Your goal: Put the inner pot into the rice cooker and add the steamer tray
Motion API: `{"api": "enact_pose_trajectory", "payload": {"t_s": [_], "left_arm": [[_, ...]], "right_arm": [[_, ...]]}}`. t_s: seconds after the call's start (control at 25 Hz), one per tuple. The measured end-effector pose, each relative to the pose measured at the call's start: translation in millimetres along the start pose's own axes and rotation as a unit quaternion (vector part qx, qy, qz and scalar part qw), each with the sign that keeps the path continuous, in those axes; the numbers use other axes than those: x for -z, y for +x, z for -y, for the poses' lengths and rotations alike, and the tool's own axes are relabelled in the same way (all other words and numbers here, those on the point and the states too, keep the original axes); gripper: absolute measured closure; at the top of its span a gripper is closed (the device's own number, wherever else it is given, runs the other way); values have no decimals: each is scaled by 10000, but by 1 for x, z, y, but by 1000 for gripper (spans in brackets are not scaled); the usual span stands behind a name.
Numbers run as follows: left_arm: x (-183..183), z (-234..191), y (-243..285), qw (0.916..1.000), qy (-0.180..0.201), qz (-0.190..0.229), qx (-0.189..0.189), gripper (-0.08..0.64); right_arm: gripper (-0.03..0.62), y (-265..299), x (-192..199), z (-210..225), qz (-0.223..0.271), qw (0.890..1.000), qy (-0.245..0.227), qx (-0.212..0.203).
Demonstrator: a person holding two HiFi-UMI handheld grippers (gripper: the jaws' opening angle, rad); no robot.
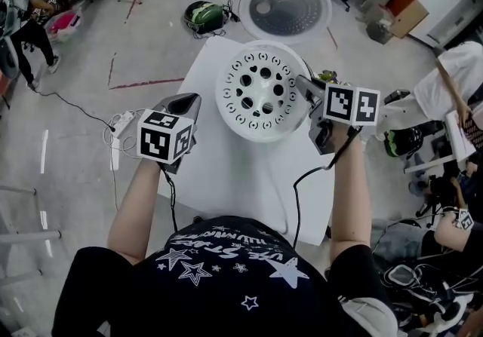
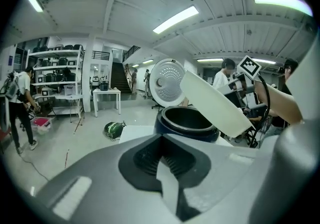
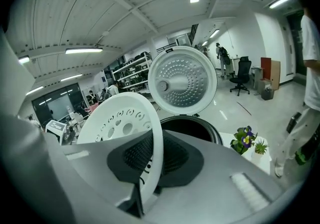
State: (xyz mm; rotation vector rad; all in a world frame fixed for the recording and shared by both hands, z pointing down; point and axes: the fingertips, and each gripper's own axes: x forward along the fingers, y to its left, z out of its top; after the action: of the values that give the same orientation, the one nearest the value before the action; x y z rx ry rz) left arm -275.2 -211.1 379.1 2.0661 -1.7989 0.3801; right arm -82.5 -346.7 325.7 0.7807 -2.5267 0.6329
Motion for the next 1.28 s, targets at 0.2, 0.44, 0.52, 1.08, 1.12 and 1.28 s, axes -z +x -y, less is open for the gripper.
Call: {"api": "enact_pose_trajectory", "payload": {"t_s": [0.2,0.44,0.52,1.08,1.12,1.28], "left_arm": [[3,2,15,9999,46,75,-62,557],[8,-5,35,9999,77,68,-73,557],[10,-5,42,9999,95,62,-58,557],[-7,-19,70,9998,30,-183,55,557],[-6,-19,71,9998,20,-187,52,557],[-4,-19,72,9998,-6,-211,48,557]], "right_arm": [[532,12,-3,24,20,9999,-141,66],[532,34,5,52,-116,9993,-186,298],[532,38,8,63,-123,9991,-143,380],[531,71,0,87,-493,9959,-19,752],[531,72,2,88,-530,9953,-88,810],[531,77,7,92,-691,9918,-351,1015]]}}
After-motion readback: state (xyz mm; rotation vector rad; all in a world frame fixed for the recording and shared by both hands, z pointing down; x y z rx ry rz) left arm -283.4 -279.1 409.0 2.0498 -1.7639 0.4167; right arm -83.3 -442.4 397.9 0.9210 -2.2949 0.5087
